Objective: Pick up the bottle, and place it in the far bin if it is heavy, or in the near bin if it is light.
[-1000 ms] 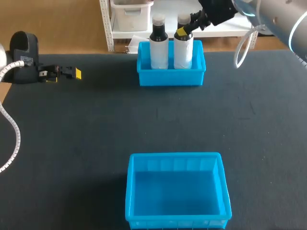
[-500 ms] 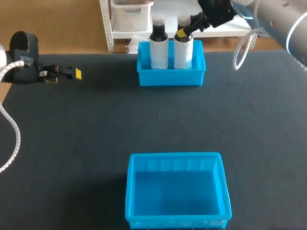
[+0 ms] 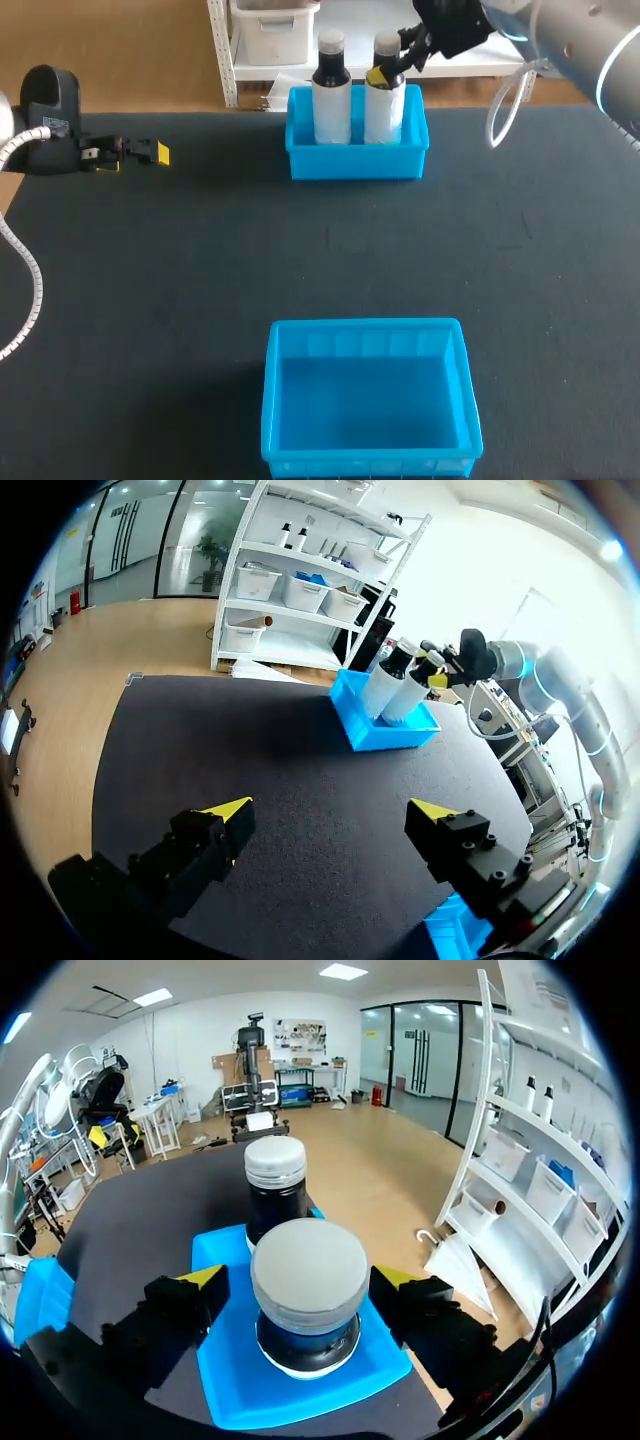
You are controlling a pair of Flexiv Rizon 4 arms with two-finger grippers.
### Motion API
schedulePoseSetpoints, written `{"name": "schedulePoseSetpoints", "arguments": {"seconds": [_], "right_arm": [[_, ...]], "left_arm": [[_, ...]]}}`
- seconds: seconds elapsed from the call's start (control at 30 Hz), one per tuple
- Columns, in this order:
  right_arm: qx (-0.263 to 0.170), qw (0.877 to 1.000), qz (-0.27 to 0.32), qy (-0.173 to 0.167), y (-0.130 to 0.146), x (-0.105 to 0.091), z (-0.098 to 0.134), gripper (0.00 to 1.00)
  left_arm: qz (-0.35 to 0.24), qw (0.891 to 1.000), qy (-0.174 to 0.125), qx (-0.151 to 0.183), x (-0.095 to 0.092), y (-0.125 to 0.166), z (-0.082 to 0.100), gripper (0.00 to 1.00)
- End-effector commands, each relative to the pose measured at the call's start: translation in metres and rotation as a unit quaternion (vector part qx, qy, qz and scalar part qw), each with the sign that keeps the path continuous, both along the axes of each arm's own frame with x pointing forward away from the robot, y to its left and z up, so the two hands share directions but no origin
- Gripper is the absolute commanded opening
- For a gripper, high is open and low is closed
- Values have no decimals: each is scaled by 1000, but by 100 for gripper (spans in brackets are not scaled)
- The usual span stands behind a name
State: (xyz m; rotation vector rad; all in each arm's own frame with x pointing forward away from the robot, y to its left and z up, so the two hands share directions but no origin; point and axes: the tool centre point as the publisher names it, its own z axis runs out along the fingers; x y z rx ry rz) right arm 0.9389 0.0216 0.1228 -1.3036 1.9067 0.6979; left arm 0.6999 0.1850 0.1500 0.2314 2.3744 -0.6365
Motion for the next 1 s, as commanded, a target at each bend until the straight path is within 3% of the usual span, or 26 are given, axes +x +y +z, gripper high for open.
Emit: {"name": "schedulePoseSetpoints", "arguments": {"seconds": [0.03,0.4,0.77,1.0], "right_arm": [[31,989,118,86,-2,10,2,100],[13,993,90,81,-33,2,12,100],[16,995,44,85,-88,-24,23,100],[9,995,40,86,-100,-44,31,100]], "left_arm": [[0,1000,0,0,0,0,0,100],[0,1000,0,0,0,0,0,100],[0,1000,0,0,0,0,0,100],[0,1000,0,0,0,0,0,100]]}}
